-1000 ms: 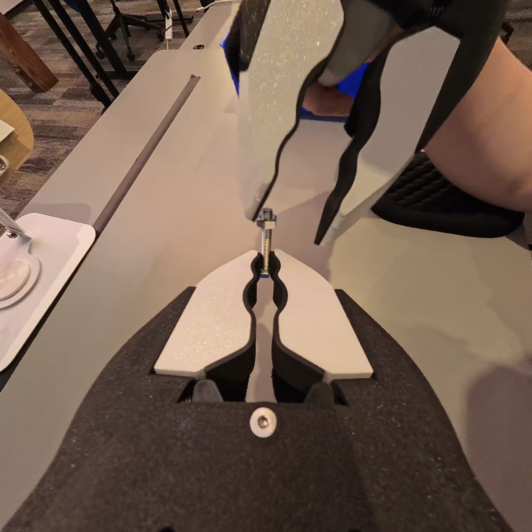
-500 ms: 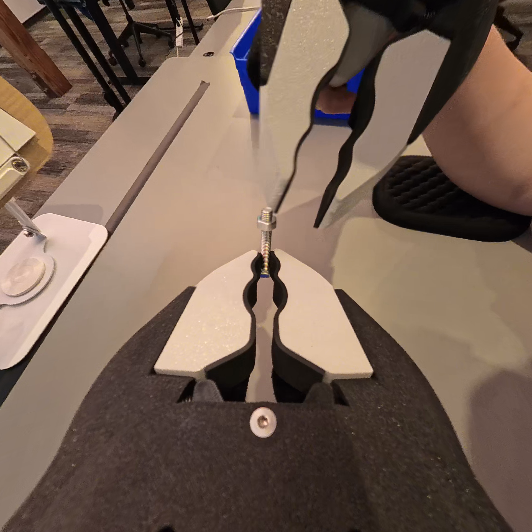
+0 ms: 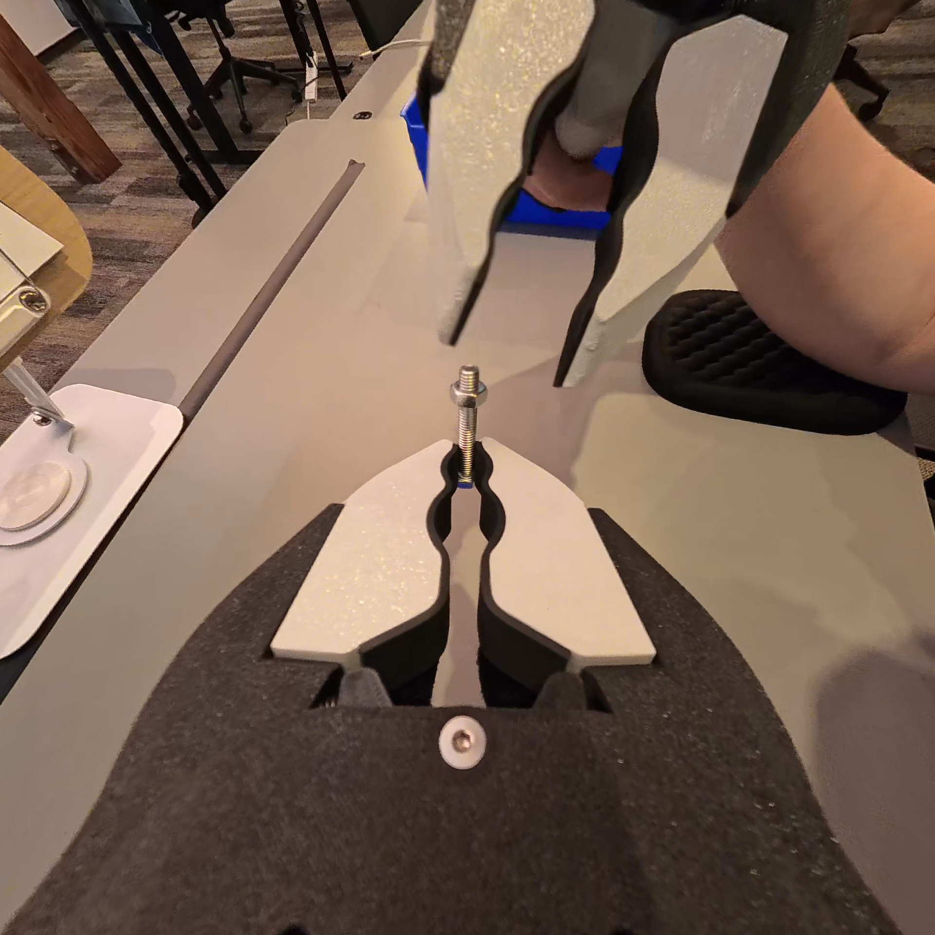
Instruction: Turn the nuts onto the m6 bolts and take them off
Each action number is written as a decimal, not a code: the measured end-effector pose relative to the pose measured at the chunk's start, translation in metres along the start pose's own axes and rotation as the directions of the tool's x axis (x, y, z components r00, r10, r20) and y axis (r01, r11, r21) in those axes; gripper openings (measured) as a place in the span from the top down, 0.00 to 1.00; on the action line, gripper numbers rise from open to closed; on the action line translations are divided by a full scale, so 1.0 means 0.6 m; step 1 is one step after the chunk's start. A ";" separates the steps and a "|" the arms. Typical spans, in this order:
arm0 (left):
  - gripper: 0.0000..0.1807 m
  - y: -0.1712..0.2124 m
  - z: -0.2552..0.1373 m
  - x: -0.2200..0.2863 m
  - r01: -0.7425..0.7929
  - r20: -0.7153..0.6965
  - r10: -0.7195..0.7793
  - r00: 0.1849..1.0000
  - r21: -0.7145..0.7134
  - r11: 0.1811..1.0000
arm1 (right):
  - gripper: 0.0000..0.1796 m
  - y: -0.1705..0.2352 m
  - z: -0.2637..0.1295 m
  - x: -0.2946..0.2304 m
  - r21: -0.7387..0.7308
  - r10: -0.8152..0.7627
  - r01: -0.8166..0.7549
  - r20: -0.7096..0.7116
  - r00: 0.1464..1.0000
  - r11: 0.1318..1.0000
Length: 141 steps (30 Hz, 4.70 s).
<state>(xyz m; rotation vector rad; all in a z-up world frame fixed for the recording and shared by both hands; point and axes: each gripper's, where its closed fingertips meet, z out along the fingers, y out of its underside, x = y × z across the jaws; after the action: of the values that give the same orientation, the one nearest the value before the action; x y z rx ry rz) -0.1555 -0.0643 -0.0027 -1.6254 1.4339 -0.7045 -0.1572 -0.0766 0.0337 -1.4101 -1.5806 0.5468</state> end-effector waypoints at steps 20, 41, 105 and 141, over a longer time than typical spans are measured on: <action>0.97 -0.027 -0.021 -0.010 0.057 0.004 -0.058 0.998 0.111 0.992 | 0.91 -0.006 -0.005 0.008 0.064 0.039 -0.039 0.007 0.999 0.997; 0.97 -0.076 -0.069 -0.020 0.264 -0.152 -0.225 0.962 0.333 0.905 | 0.95 -0.077 0.022 0.043 0.462 0.381 -0.505 0.339 0.860 0.729; 0.89 -0.057 -0.082 -0.034 0.156 -0.046 -0.150 0.988 0.225 0.962 | 0.97 0.514 -0.495 0.068 -0.097 0.687 -0.983 -0.704 0.179 0.157; 0.87 -0.044 -0.104 -0.097 0.167 0.150 -0.204 0.967 0.226 0.960 | 0.87 0.247 -0.476 0.224 0.106 0.504 -0.745 -0.797 0.332 0.659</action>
<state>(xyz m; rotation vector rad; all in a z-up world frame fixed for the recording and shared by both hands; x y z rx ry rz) -0.2057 -0.0216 0.0573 -1.6230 1.0542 -0.7755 0.1731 0.0172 0.0958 -2.1242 -0.3138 0.0519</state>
